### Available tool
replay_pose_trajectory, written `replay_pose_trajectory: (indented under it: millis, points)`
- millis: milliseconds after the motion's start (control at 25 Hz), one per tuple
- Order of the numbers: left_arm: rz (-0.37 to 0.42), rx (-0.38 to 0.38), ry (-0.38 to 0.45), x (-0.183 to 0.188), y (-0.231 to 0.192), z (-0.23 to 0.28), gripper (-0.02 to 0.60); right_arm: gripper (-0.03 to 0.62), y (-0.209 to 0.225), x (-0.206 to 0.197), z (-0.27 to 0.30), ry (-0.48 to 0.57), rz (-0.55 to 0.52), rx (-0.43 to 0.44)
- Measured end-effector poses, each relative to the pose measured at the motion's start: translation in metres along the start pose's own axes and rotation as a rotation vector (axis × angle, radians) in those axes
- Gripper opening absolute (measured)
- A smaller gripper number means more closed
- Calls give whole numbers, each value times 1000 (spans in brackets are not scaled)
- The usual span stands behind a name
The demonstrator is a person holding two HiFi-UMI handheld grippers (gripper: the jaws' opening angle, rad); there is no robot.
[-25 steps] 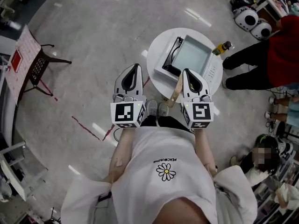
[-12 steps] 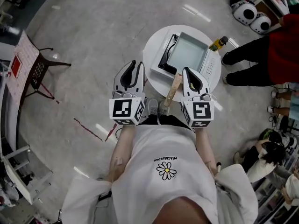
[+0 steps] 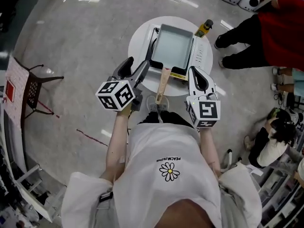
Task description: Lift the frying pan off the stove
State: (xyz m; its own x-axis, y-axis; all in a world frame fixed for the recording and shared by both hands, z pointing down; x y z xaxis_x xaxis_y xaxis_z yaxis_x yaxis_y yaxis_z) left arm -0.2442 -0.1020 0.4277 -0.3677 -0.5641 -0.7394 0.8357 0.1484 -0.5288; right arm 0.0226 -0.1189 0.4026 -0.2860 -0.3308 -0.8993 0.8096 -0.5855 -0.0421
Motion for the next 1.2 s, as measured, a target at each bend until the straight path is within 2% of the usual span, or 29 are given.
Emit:
replay_pose_trajectory:
  millis: [160,320,560,920,1040,1200]
  points:
    - [-131,-66,-132,-25,-11,23,284,3,11,-10,-8,-20,23,-23]
    - [-249,-117,-236,-53,-23,45,284,3,21,-20,-12,-39,49,-47]
    - [-417,-234,-384,-86,-23,69,268,3,29,-31,-21,-67,93,-70]
    - [-596,-474,-608,-115,-9,97,268,3,36,-42,-25,-105,132,-92]
    - [-643,-546,-663,-119,-1,103,247,3,37,-43,-27,-116,138,-94]
    - [-781,-664,-703,-123,9,109,220,3,34,-49,-28,-138,154,-87]
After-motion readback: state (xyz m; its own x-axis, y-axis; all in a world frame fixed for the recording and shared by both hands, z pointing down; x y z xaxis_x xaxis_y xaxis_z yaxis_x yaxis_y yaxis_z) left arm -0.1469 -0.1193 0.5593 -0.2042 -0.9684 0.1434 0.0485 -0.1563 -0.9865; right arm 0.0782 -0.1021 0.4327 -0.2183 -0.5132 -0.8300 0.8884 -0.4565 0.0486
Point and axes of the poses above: the fingertips, and each gripper's own axes: z forward along the fingers, y to its right, x out of its top, the point moved 9 cm from there along -z, backward along the fingers, and after that the axes turned 8 degrees about -y, right-handed, at the moved point
